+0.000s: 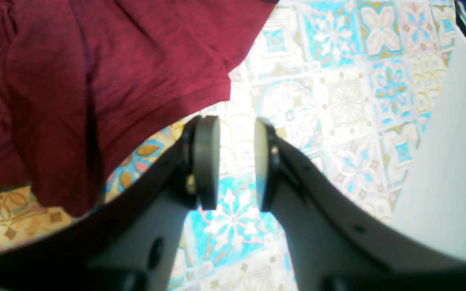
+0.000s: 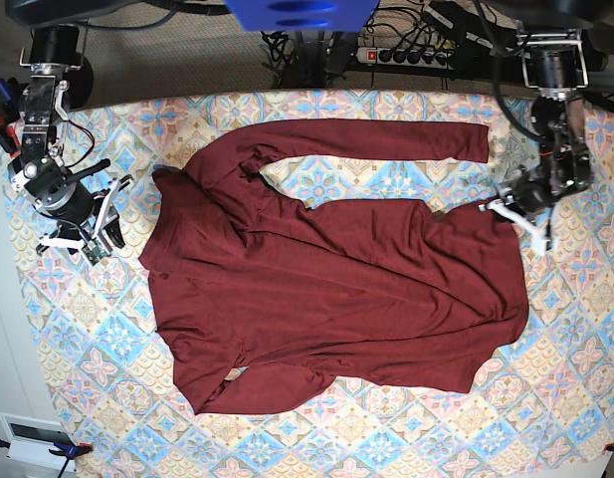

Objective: Layout the t-shirt on the table in an organized manner, then fold the t-shirt properly
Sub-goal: 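Release the hem and grasp the shirt side edge with the left gripper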

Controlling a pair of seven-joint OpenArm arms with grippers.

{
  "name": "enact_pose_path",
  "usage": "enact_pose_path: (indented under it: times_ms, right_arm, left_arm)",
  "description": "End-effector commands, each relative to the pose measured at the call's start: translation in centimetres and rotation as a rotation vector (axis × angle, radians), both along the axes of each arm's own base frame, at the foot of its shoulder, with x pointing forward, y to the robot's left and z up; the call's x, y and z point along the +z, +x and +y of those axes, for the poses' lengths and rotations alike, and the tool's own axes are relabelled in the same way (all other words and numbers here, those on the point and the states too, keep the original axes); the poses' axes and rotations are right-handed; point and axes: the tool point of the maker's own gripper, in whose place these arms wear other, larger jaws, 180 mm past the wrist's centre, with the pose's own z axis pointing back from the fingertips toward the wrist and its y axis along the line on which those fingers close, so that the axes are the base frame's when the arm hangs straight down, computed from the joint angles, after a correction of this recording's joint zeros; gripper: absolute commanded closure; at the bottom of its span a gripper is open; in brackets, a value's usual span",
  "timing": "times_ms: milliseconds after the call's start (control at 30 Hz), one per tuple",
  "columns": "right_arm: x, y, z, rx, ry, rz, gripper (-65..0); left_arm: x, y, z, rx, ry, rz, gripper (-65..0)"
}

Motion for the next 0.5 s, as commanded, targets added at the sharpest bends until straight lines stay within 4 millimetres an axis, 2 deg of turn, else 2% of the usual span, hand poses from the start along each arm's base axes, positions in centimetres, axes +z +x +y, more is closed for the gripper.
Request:
enact_pose_path:
  times_ms: [0, 100, 200, 333, 467]
  right_arm:
    - [1.4, 0.7, -0.1, 0.009, 0.001, -0.045, -13.8]
    - [1.1, 0.6, -0.3, 0.001, -0.004, -0.027, -13.8]
    - [-0.1, 0.3, 0.7, -0.025, 0.03, 0.006, -13.8]
    - [-2.1, -0.3, 0.8, -0.058, 0.052, 0.071, -14.3]
    - [-1.8, 1.5, 1.4, -0.035, 0.08, 0.066, -19.1]
  left_arm:
    - [1.7, 0.4, 2.6, 0.016, 0.057, -0.035, -0.8]
    - [2.6, 0.0, 4.7, 0.018, 0.108, -0.029, 0.0]
    - [2.9, -0.9, 6.3, 0.015, 0.15, -0.006, 0.0]
    - [3.2, -1.1, 7.0, 0.013, 0.17, 0.0, 0.0]
    - [3.5, -1.1, 7.5, 0.009, 0.188, 0.003, 0.0]
